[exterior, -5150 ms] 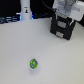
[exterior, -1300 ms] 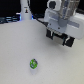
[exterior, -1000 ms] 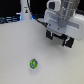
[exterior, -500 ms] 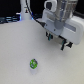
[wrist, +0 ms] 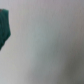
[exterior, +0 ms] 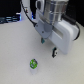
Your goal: Open the kcup holder, insert the kcup into the holder, and close the kcup holder
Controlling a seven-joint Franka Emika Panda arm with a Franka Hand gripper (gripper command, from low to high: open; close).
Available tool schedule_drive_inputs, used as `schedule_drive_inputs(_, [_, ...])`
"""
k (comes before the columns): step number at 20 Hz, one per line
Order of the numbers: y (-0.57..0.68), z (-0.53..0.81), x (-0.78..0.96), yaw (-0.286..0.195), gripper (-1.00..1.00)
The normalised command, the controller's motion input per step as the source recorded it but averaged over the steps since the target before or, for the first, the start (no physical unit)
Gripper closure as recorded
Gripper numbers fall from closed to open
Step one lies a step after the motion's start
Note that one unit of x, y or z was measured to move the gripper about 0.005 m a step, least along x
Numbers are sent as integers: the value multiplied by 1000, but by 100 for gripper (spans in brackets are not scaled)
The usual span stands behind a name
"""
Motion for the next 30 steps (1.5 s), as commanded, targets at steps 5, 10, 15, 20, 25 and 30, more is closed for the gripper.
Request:
schedule_drive_inputs(5, [-418, 10, 623, -196, -100])
schedule_drive_inputs(10, [-326, 10, 734, -175, -100])
schedule_drive_inputs(15, [-301, 10, 666, -164, -100])
schedule_drive_inputs(20, [-331, 10, 223, -77, -100])
schedule_drive_inputs(25, [-50, 132, -41, -76, -100])
schedule_drive_inputs(30, [-23, 240, -27, -79, -100])
